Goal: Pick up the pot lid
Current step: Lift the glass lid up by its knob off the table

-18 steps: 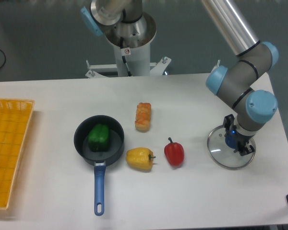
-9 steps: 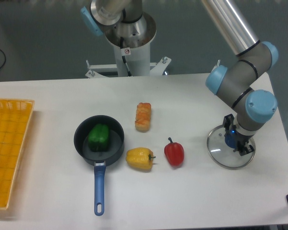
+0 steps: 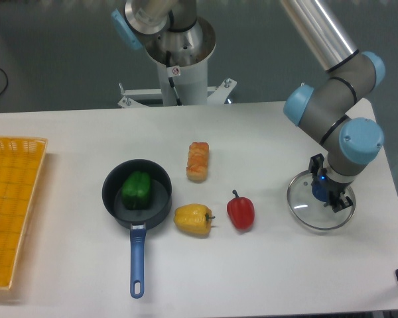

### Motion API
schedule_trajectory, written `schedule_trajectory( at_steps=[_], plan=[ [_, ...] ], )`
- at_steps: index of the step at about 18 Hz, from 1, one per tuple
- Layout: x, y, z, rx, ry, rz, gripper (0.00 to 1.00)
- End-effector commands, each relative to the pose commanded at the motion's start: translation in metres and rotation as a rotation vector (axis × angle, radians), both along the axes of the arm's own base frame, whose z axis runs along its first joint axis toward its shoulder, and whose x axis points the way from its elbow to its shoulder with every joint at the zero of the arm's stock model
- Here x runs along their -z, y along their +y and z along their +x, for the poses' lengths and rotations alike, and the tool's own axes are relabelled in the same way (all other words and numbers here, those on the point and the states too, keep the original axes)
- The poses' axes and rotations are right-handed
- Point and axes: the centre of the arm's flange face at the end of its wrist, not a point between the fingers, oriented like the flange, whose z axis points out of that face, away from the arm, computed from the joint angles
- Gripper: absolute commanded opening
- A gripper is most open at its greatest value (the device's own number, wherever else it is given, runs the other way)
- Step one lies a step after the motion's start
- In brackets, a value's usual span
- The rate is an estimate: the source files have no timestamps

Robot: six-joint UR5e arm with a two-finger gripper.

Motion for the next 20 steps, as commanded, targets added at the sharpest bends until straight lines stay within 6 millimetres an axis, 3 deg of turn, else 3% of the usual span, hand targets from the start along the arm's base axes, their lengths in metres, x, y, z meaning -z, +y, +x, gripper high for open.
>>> schedule_trajectory(
  at_steps=[9,14,20],
  plan=[
    [-0.032,-0.013,0.022,-0.036,-0.055,-0.06,0.54],
    [-0.052,-0.005,0.033,-0.053,-0.036,-0.052,0.54],
    [-0.06,0.008,0.042,-0.065,-0.032,-0.053,0.54]
  ],
)
